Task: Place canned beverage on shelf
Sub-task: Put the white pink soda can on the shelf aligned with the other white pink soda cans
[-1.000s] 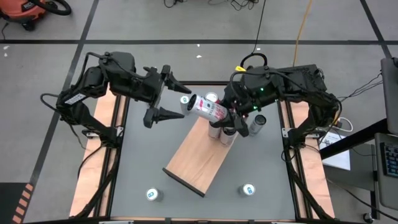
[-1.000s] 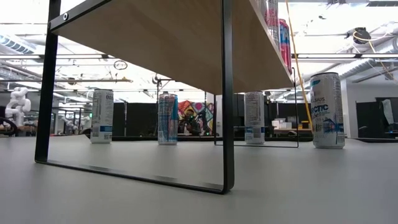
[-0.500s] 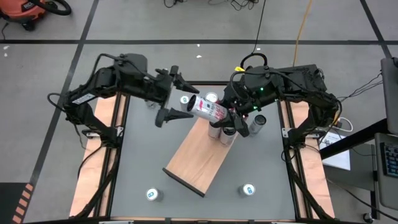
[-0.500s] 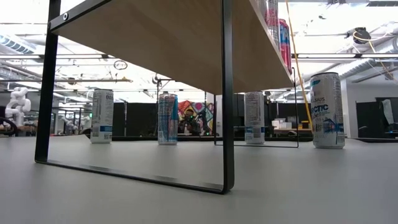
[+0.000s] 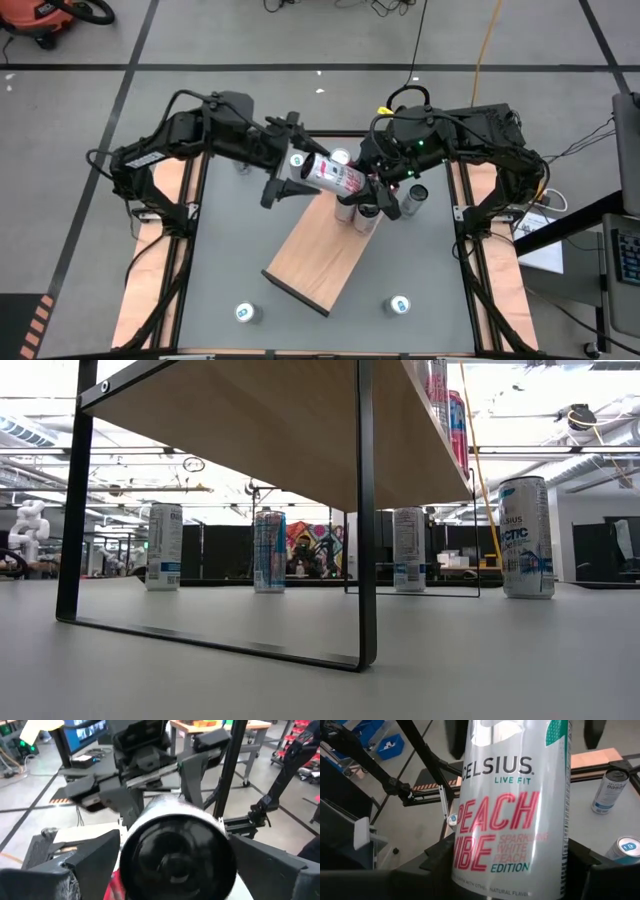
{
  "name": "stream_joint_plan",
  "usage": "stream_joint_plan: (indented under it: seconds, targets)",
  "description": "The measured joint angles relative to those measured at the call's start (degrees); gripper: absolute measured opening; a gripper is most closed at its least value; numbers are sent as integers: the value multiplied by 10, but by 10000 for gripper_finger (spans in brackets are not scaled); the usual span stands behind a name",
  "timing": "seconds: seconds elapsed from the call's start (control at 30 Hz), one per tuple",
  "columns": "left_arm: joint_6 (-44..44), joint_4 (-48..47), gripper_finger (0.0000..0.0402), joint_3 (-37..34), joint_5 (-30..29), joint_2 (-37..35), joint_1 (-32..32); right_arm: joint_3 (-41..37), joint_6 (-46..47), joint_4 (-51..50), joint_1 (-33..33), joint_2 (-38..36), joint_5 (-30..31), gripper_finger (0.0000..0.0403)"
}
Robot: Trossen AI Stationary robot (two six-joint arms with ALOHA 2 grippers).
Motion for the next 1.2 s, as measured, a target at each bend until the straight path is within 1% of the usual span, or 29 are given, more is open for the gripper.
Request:
stream_joint_plan:
  seconds: [0.23,0.3,0.5,0.63,0.8,1.2]
  targets:
    - [0,1,378,0,-1,0,-5,0,1,2,0,0,0,228]
    - [0,1,372,0,-1,0,-5,0,1,2,0,0,0,228]
    - [1,-1,324,0,-5,0,-5,0,1,10,0,0,0,228]
    - [1,0,289,0,-18,0,-5,0,1,13,0,0,0,228]
    - [4,-1,261,0,-19,0,-5,0,2,15,0,1,-1,228]
    - [2,0,258,0,-18,-1,-5,0,2,15,0,1,-1,228]
